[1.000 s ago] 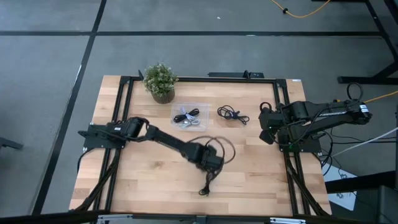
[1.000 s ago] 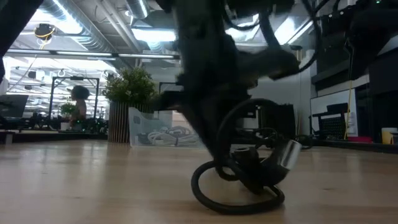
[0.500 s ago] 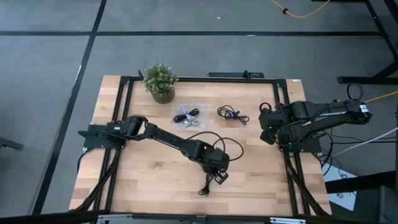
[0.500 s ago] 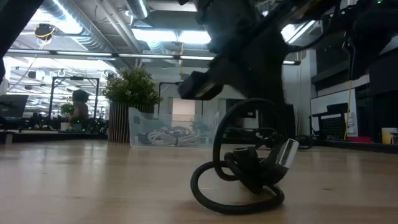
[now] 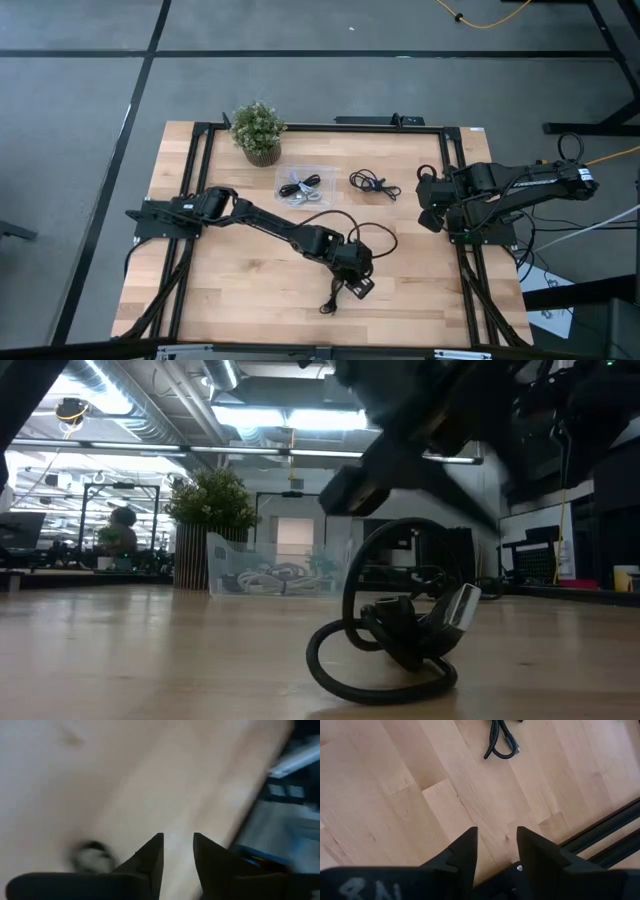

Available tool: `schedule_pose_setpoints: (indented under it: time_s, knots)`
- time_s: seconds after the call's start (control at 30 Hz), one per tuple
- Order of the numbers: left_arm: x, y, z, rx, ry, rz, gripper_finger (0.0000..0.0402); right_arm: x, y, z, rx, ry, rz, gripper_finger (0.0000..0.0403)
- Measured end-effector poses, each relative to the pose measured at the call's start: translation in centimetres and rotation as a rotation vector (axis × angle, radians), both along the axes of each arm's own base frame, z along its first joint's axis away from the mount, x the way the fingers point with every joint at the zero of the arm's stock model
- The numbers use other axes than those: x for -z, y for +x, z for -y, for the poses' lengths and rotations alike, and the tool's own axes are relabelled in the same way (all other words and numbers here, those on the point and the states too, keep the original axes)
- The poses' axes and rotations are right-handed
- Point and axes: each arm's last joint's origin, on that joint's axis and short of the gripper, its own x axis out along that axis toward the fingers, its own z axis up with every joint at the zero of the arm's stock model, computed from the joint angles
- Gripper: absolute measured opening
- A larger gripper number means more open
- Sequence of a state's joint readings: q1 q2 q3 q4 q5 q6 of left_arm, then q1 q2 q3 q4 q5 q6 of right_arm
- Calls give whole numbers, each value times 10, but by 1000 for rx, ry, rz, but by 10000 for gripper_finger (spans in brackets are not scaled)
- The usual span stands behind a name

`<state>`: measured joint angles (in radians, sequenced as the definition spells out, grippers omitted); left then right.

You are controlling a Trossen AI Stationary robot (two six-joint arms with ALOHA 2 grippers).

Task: Pick and place USB-C Cables
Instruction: Put the bottom black charger cable into the transparent bin

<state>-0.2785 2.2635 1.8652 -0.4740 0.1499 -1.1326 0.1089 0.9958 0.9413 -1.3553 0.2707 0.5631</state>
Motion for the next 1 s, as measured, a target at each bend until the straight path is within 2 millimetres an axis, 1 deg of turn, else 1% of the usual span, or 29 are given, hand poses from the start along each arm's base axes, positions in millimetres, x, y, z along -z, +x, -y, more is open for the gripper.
schedule_pose_setpoints:
  time_s: [0.1,0.23,0.33,0.53,0.63,0.77,0.83,0.9,0.97,1.0]
  knots:
    - [-7,2,16,8,-140,47,100,0,0,0,-10,-2,-2,142]
    - [-17,3,36,14,-235,125,99,0,0,0,-18,-3,-4,142]
    - [-19,0,50,-11,-264,142,98,0,0,0,-18,-3,-4,142]
    - [-23,-11,75,-12,-265,151,98,0,0,0,-18,-3,-4,142]
    - [-27,-13,83,-15,-234,179,98,0,0,0,-18,-3,-4,142]
    - [-47,-13,88,-21,-138,243,98,0,0,0,-18,-3,-4,142]
    - [-61,-15,86,-17,-61,210,98,0,0,0,-18,-3,-4,142]
    - [-81,-22,83,-30,25,164,98,0,0,0,-18,-3,-4,142]
    - [-99,-30,78,-74,116,116,98,4,-1,0,-18,-4,-11,142]
    - [-105,-35,76,-103,168,91,98,8,-2,0,-19,-6,-26,142]
